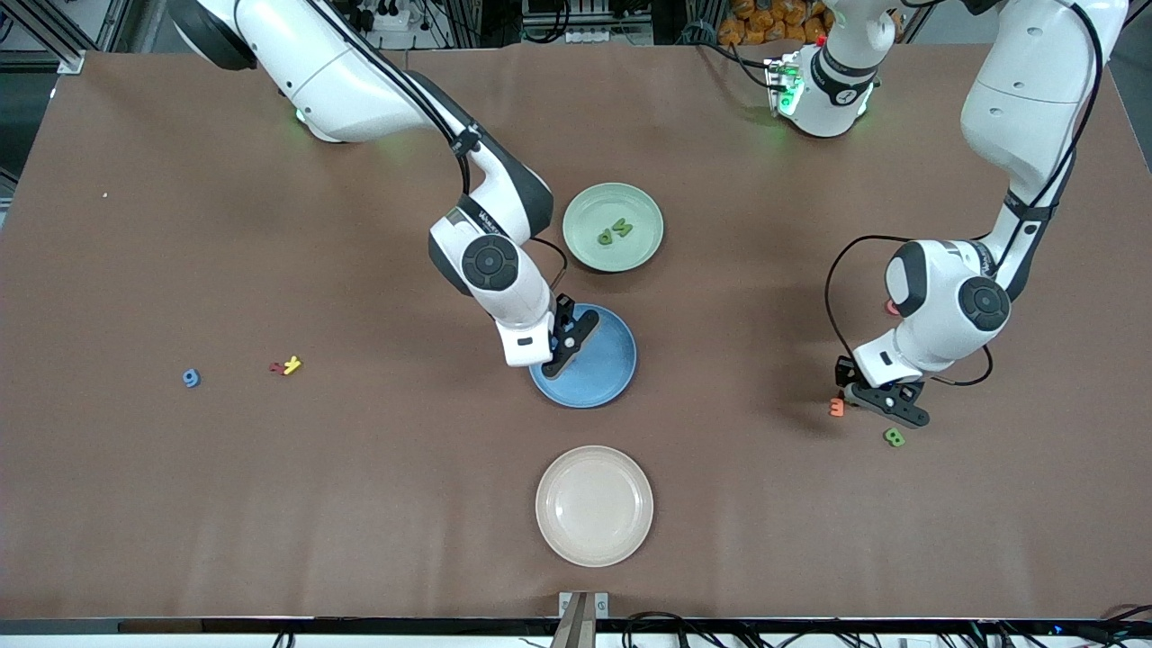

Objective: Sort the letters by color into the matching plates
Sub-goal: 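Grasp the X and carry it to the blue plate while the left gripper grasps n, then release the X on the blue plate while the left gripper lifts the green n, then carry the n to the green plate while the right gripper reaches blue 6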

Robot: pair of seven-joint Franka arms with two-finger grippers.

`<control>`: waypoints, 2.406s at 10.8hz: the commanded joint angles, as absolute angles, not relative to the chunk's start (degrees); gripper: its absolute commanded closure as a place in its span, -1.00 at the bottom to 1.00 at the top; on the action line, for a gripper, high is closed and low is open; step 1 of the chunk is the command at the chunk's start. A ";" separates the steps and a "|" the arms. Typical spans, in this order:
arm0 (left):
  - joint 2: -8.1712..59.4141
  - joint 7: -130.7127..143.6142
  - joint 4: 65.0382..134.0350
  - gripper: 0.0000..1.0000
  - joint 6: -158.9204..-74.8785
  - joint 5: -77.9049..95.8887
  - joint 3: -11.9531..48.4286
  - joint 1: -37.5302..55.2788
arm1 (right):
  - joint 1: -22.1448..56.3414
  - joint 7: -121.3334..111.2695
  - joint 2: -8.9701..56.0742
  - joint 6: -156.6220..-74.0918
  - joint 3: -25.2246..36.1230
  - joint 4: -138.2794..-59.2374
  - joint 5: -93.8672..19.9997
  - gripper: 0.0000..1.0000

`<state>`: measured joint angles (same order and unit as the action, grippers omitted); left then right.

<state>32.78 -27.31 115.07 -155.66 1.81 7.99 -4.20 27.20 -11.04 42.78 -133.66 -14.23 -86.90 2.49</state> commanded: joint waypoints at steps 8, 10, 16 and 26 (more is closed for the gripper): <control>21.36 -2.24 115.57 1.00 -136.32 3.60 13.34 2.99 | 14.62 -20.46 40.08 -127.79 -10.90 -84.90 2.64 -1.00; 19.69 4.28 116.45 1.00 -136.23 3.60 17.21 3.42 | 8.12 -24.76 39.99 -127.88 -10.90 -84.82 3.25 -1.00; 17.05 20.45 119.97 1.00 -135.97 3.52 23.71 7.47 | -10.43 -50.06 38.85 -125.70 -10.81 -85.78 2.99 -1.00; 18.28 35.76 119.62 1.00 -136.05 2.11 31.37 8.87 | -19.68 -55.55 34.19 -129.78 -2.64 -99.73 3.25 -1.00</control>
